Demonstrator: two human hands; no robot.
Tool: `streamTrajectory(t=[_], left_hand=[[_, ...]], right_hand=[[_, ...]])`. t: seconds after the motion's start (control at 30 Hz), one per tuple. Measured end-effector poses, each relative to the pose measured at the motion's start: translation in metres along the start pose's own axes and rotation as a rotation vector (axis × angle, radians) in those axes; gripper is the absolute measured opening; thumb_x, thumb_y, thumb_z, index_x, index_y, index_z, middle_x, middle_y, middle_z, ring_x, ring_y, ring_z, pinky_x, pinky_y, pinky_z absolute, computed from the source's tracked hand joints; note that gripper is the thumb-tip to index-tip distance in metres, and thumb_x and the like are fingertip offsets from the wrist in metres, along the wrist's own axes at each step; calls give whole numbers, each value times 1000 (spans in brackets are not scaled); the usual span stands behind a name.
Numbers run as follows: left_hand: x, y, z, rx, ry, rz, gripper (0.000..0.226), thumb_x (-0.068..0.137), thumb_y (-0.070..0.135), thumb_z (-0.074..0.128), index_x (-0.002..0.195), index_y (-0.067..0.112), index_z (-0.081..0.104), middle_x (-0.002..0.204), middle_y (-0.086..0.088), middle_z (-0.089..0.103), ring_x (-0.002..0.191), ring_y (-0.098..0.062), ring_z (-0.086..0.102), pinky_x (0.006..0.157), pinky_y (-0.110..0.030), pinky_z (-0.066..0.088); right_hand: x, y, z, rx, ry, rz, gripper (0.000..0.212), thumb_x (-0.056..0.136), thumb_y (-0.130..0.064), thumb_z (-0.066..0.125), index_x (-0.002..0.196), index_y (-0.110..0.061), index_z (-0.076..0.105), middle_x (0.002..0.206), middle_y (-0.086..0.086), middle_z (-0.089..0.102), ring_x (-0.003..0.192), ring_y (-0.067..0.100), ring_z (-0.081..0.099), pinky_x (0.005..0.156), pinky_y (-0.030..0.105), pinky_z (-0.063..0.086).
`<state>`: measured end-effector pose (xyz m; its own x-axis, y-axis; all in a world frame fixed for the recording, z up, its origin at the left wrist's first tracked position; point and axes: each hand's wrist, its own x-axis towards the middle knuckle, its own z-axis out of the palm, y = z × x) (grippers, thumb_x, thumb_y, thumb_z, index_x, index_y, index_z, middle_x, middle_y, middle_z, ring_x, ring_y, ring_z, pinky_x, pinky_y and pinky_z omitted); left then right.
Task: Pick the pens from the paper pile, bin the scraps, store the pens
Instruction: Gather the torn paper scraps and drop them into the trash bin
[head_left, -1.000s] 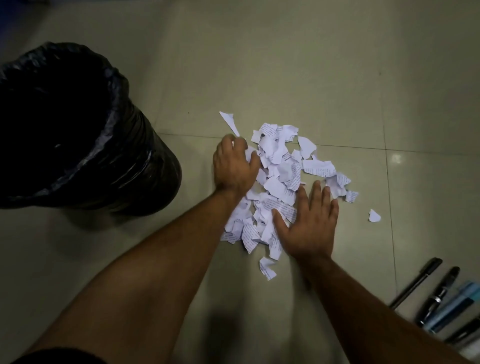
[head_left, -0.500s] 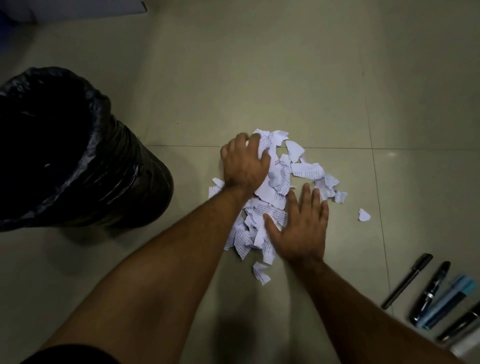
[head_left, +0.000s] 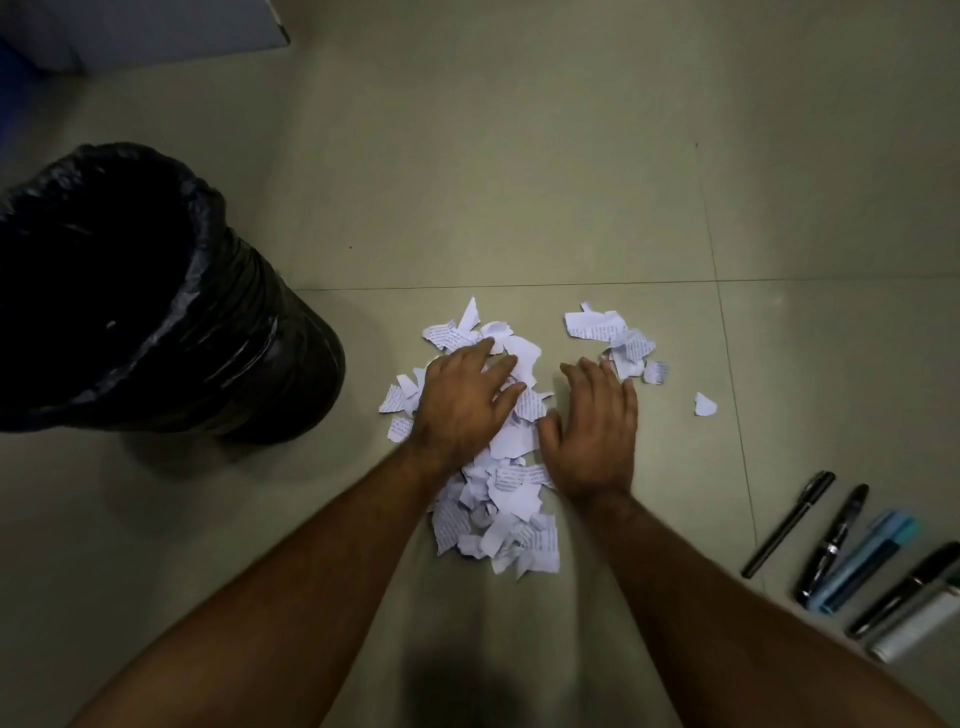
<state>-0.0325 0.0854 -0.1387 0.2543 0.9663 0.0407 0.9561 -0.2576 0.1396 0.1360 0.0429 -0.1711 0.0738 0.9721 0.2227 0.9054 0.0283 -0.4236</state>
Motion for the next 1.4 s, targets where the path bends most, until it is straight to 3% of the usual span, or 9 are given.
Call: streamTrajectory(t=[0.1,0.27,0.4,0.5,0.67,0.93,1.1,1.23,1.4], left_hand=[[-21,-2,-8,26,94,-103,54,92,54,43,130,21,61,135,-14,58,119,-34,57,96,-44,44],[-46,6,-11,12,-58,-368,75,85,71,35,143,24,42,152,-12,39,139,-31,37,111,-52,32],[-49,16,-7,-68,-214,-491,89,81,82,32,152,29,22,161,-12,19,146,-36,22,115,-55,24],[-46,22,-6,-18,-363,-483,95,76,87,30,154,37,8,164,-9,5,149,-37,8,117,-59,13],[-48,25,-4,16,-344,-487,96,73,89,30,153,41,9,165,-9,3,150,-37,5,117,-60,11],[-48,24,-3,42,-334,-479,93,75,87,27,154,39,10,164,-11,6,149,-38,7,116,-61,12],[-44,19,-12,-5,-445,-439,90,80,77,36,154,39,3,164,-13,0,149,-39,2,116,-62,12],[-47,4,-37,-135,-469,-375,95,73,73,41,154,35,11,163,-11,14,147,-37,16,116,-55,23],[-81,11,-55,-90,-555,-274,115,62,75,61,155,36,5,162,-10,12,147,-38,15,115,-55,26]], right_hand=[[0,-2,-4,6,27,7,62,80,-22,60,140,-11,51,146,13,50,142,31,40,121,49,21],[-1,16,-10,-154,92,202,73,84,-44,56,148,-11,42,153,16,43,145,36,35,120,55,16],[20,41,-20,-169,-114,432,88,83,-64,43,155,-17,27,161,19,25,150,40,18,118,63,10],[27,34,-14,-67,-154,260,92,81,-72,36,153,-14,33,159,21,29,149,39,23,120,56,15],[40,22,-12,132,11,138,89,83,-63,49,153,-11,34,155,19,38,145,37,34,116,48,32],[94,-19,-7,4,-519,-20,91,78,-68,44,152,-17,35,160,14,31,148,37,24,119,48,22],[30,-41,-11,327,-477,-62,56,88,-41,41,131,-12,61,127,9,67,121,36,58,110,43,38],[5,-41,-27,210,-431,-14,74,79,-54,32,142,-20,51,142,5,56,137,34,45,114,52,31],[-19,-44,-47,46,-535,-62,90,65,-62,48,148,-27,42,148,10,47,138,36,41,109,50,38]])
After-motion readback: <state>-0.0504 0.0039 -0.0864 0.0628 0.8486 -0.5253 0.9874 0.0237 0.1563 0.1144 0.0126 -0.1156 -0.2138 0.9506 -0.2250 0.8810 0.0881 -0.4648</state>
